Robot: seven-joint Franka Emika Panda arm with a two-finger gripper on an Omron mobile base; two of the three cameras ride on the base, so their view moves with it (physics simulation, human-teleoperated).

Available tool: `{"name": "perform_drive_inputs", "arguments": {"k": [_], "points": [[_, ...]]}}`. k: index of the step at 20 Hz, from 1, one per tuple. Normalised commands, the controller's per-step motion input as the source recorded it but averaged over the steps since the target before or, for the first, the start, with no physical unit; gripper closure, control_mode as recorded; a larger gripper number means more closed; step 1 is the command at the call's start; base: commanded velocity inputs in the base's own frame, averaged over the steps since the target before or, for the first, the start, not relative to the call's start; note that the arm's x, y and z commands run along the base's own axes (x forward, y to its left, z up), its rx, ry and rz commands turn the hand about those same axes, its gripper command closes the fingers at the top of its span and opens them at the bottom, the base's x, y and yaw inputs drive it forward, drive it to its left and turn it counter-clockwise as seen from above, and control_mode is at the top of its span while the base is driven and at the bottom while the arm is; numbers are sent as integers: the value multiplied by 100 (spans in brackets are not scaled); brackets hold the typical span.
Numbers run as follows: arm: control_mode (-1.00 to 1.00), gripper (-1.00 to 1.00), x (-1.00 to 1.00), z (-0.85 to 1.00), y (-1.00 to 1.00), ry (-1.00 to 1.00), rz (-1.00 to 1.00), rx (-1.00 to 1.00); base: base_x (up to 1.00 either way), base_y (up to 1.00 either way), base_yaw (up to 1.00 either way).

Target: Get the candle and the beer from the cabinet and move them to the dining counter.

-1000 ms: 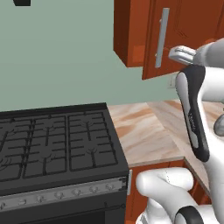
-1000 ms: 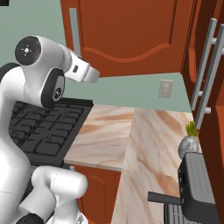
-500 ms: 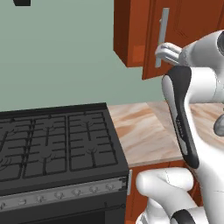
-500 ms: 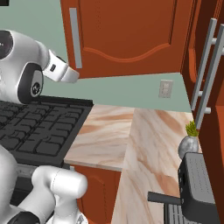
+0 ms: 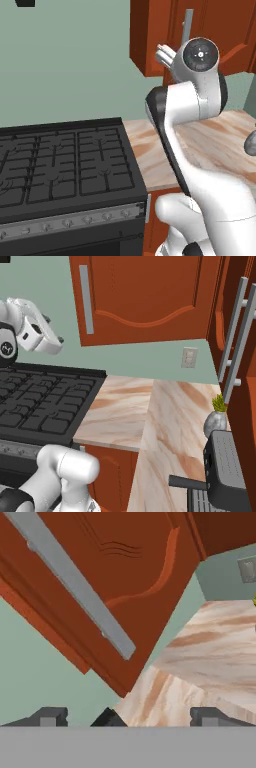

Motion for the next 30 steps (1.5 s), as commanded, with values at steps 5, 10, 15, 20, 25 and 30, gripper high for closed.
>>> {"name": "perform_drive_inputs", "arguments": {"k": [5,10,15,20,25,30], "points": [[-100,-100,23,0,46,0,-35,20,0,0,0],[-100,-100,11,1,49,-18,-23,25,0,0,0],[-100,-100,24,-5,22,-23,-19,26,0,0,0],[-100,-100,45,-8,3,-26,-20,8,0,0,0],[-100,-100,49,-6,0,-16,-21,4,0,0,0],[-100,-100,34,-6,0,-16,-12,11,0,0,0]]}}
